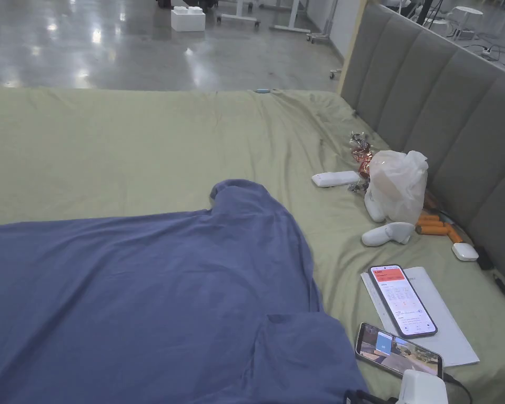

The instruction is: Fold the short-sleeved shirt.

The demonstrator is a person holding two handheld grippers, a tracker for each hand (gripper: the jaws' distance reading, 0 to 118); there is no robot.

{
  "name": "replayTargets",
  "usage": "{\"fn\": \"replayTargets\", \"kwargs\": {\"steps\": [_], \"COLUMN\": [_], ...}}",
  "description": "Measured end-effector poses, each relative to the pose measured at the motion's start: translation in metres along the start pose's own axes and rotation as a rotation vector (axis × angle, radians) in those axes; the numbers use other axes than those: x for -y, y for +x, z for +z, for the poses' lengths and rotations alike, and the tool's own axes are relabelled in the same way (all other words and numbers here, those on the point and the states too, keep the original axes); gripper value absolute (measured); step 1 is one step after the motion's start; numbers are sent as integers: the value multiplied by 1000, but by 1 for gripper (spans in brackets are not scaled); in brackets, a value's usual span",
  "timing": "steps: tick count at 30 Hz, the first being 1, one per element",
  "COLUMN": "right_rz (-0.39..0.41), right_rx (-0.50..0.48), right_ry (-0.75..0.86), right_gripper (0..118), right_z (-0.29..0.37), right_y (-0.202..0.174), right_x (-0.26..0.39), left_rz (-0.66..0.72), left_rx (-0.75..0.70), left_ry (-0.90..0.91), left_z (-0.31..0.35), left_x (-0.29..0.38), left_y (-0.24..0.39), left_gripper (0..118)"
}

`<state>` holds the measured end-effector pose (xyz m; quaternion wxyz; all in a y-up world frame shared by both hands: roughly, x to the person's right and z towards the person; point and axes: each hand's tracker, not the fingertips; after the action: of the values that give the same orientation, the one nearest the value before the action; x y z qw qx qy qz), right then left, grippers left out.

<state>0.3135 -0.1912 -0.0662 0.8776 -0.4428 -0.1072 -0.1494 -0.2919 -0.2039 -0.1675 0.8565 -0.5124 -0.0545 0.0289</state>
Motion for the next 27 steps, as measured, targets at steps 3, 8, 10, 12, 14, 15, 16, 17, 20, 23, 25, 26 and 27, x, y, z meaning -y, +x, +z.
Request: {"fn": "replayTargets", "kwargs": {"steps": [3,8,10,12,14,15,16,17,20,23,25,26,27], "right_rz": [31,99,93,43,20,22,37,48,95,82,86,99,116], "right_rx": [-25,-10,-7,-60,-99,-106,-102,-98,-80,-91,-81,-64,-33], "right_ry": [-47,-7,40,116,194,215,212,219,245,221,197,170,129], "right_gripper": [40,4,4,4,3,3,3,3,3,3,3,3,3], "right_z": [-10,2,11,22,26,24,18,10,-21,-60,-88,-103,-115], "right_y": [-2,-16,-17,-15,-17,-20,-24,-29,-46,-62,-75,-81,-86], "right_x": [-2,-1,-5,-15,-35,-47,-64,-81,-130,-179,-206,-217,-226], "left_rz": [0,-2,-2,6,45,62,90,108,116,115,120,127,140], "left_rx": [1,-2,-3,8,50,74,85,93,98,81,71,67,58], "left_ry": [1,15,32,84,180,223,271,298,312,295,262,247,213], "left_z": [0,4,14,28,47,55,62,64,53,22,0,-13,-24], "left_x": [1,4,5,4,-13,-24,-40,-55,-104,-150,-175,-186,-196], "left_y": [0,1,8,10,11,11,10,10,6,3,3,2,2], "left_gripper": [8,8,7,5,5,5,5,5,5,5,5,5,5]}}
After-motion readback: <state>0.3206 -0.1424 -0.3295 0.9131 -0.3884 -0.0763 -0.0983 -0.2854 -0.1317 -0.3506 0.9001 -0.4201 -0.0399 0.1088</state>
